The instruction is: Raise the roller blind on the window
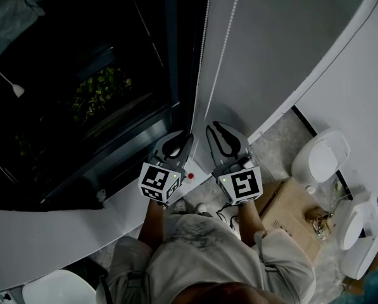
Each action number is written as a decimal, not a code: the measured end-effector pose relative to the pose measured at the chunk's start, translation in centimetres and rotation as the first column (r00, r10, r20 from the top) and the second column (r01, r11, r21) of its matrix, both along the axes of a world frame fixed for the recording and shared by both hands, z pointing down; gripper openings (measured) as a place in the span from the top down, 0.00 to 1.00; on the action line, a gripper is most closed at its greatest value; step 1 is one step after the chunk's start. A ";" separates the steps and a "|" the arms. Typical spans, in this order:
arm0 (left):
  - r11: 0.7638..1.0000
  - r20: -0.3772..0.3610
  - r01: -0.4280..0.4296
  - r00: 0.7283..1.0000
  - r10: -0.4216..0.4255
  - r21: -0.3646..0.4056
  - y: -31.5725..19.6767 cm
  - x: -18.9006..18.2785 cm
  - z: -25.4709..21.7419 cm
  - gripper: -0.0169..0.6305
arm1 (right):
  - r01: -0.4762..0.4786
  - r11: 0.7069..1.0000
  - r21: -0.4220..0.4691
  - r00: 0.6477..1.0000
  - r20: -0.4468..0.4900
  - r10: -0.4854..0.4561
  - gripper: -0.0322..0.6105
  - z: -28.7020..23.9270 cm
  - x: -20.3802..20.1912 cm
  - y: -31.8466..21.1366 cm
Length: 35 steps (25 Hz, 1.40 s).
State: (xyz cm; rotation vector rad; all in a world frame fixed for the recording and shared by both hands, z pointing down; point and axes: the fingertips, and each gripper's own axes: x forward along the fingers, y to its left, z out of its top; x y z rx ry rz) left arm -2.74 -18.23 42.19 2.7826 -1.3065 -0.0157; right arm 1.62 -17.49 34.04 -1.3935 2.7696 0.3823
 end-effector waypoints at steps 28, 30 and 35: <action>0.998 -0.033 0.042 0.999 -0.041 0.046 1.6 -1.3 -1.4 0.97 | 0.025 0.982 -0.187 0.999 0.034 -0.019 0.94 6.2 0.0 1.5; 0.998 -0.031 0.044 0.999 -0.043 0.045 1.6 -1.3 -1.4 0.97 | 0.019 0.981 -0.191 1.000 0.025 -0.015 0.94 6.3 0.1 1.5; 0.998 -0.031 0.048 0.998 -0.047 0.045 1.7 -1.4 -1.4 0.97 | 0.028 0.987 -0.161 0.999 0.029 -0.024 0.94 5.9 0.0 1.5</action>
